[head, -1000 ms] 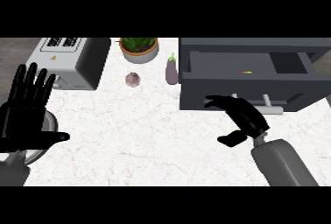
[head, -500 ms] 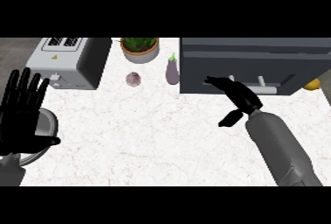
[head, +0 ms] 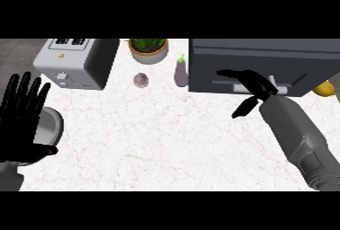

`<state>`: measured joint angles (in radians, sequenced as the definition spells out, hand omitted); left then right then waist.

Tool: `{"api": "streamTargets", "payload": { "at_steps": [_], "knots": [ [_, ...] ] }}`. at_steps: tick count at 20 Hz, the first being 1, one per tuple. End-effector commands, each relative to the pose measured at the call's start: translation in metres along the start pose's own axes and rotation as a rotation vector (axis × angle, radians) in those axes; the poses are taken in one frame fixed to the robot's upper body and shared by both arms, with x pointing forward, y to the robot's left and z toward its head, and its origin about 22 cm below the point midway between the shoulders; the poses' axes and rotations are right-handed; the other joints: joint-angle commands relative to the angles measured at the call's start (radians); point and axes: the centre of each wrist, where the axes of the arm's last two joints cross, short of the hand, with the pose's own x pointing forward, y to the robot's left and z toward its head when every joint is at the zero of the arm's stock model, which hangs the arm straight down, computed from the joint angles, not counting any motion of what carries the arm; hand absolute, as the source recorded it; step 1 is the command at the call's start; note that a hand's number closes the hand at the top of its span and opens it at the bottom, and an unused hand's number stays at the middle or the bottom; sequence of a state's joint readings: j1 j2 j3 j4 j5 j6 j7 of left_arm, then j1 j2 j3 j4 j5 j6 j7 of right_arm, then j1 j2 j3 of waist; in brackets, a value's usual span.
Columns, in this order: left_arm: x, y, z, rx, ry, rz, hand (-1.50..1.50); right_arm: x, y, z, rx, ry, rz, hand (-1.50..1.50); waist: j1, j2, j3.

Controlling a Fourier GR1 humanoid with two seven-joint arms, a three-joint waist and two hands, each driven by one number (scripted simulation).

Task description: Pick up the cup, place it into the drawer and close the drawer

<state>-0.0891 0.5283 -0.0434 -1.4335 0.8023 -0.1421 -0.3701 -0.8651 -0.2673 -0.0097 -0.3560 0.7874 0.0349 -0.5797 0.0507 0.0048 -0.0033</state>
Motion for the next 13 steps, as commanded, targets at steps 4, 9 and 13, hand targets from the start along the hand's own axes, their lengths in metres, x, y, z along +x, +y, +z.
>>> {"api": "streamTargets", "payload": {
  "at_steps": [4,9,13],
  "knots": [
    [-0.01,0.004,0.002,-0.006,-0.008,-0.004,-1.5,-0.006,-0.042,-0.001,-0.015,0.082,-0.004,-1.5,0.023,0.027,0.005],
    [0.0,-0.009,-0.011,-0.029,-0.006,0.0,-1.5,-0.022,-0.056,0.016,-0.03,0.095,-0.01,-1.5,0.039,0.034,0.008],
    [-0.014,-0.011,-0.01,-0.003,-0.003,-0.025,-1.5,-0.012,-0.053,0.004,-0.038,0.084,-0.02,-1.5,0.031,0.036,0.007]
  ]
}}
